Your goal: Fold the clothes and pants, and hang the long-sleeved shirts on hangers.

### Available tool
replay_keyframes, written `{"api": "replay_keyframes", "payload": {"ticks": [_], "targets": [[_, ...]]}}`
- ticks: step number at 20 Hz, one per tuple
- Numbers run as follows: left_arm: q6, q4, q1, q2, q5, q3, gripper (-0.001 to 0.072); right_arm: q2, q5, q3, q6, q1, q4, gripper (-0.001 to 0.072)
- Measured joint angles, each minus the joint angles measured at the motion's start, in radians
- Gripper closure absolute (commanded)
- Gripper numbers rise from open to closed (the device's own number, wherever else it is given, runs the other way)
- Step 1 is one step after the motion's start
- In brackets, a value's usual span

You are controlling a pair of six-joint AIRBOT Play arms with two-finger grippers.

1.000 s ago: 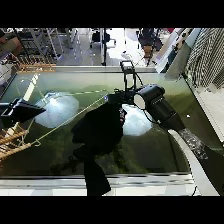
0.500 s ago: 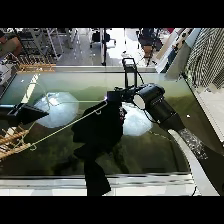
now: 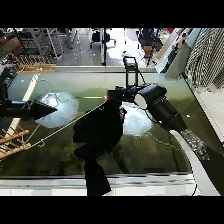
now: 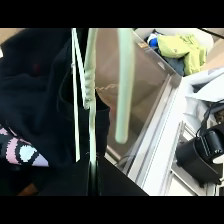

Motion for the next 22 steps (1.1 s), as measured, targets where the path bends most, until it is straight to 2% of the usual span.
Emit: {"api": "replay_keyframes", "payload": {"ticks": [7, 15, 22], "targets": [[-0.023, 0.035, -0.014, -0.001, 0.020, 0.000, 0.0692, 0.002, 0.005, 0.001, -0.001, 0.000, 0.000, 0.0694], [0.104, -0.011, -0.010, 0.014, 0.019, 0.000, 0.0692, -0.016, 0.037, 0.001, 0.036, 0.000, -0.039, 0.0694], [0.142, -0.017, -0.010, 0.016, -0.048, 0.000, 0.0692, -0.033, 0.032, 0.001, 0.090, 0.000, -0.079, 0.0694]]}}
